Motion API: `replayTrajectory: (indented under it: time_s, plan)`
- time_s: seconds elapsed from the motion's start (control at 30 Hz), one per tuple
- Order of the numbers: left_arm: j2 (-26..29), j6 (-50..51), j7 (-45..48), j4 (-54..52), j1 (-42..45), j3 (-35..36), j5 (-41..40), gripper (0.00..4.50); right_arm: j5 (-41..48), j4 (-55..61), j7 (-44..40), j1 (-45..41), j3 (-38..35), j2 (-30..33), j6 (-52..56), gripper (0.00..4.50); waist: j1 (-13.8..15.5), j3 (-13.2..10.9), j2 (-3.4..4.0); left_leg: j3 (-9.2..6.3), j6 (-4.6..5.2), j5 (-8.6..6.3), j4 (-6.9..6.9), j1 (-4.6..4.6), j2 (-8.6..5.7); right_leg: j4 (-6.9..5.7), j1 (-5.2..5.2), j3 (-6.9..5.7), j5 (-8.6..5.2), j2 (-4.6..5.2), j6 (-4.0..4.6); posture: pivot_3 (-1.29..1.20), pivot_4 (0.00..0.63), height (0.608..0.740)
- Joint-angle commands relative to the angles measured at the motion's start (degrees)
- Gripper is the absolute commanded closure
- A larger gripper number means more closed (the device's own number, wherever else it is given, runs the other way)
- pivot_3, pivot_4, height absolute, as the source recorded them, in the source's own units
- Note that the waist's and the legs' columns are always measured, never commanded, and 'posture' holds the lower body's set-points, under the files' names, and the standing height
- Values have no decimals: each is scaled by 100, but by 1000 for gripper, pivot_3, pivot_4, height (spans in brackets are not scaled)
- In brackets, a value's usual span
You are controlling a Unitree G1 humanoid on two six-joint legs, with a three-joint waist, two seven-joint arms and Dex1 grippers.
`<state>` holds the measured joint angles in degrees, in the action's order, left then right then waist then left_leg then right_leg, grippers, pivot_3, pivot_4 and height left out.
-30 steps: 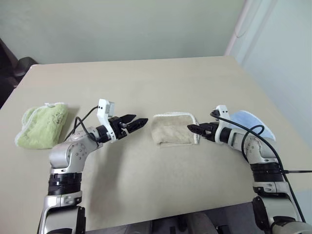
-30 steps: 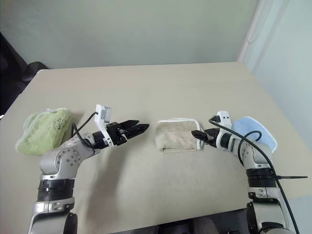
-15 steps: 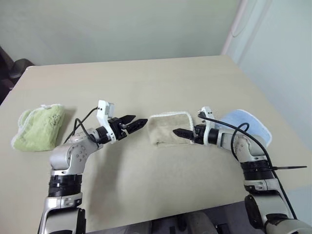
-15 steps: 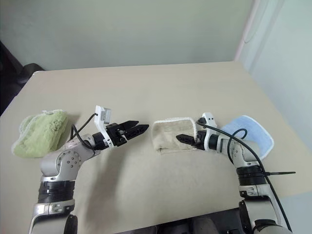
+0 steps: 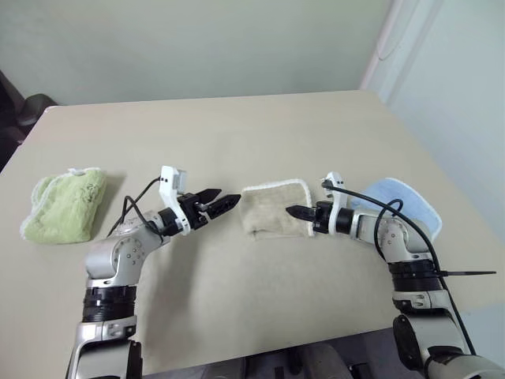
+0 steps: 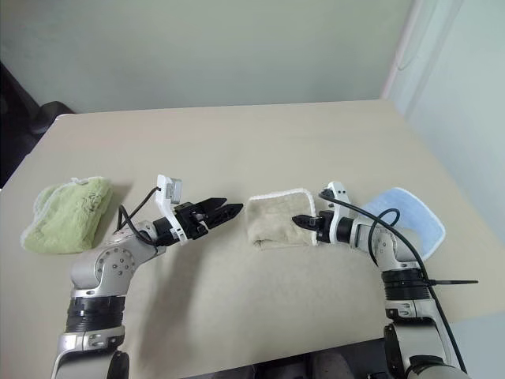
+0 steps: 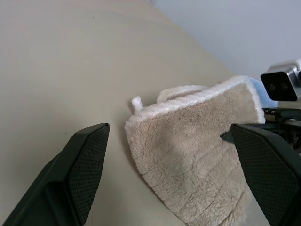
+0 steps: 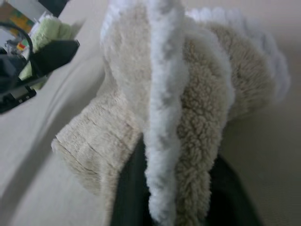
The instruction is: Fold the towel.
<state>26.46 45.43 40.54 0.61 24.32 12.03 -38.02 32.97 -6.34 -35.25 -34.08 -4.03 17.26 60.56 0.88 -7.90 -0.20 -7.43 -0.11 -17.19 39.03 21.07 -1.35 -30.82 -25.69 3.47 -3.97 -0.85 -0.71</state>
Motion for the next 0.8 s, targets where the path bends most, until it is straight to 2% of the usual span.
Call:
replayTrajectory:
  time_s: [0.03,0.2,0.33,0.57,0.8]
  plan:
    - [-12,-134,-30,-194,13,65,-44,0,303,338,95,-32,-333,-21,124,4487,1,0,0,0,0,0,0,0,0,0,0,0,0,0,0,0,150,740]
    - [-46,-155,-43,-240,-4,102,-115,0,639,828,321,1,-755,59,414,4487,6,0,0,0,0,0,0,1,-1,0,0,0,0,0,0,0,150,740]
    - [-93,-170,-64,-245,-1,158,-179,0,999,1402,717,-149,-1387,218,732,4487,14,0,0,0,1,0,2,3,-2,0,0,1,0,0,0,0,150,740]
    - [-271,-229,-86,-168,46,93,-165,0,1266,1681,2190,-507,-3279,822,1746,4487,71,2,-4,0,3,1,3,3,-4,0,3,5,-1,2,-1,0,150,740]
    - [-448,-253,-50,15,226,-52,-82,0,829,1347,3541,-854,-4908,865,2539,4487,58,1,-2,2,10,-2,0,2,-3,0,0,7,-4,1,-6,0,150,740]
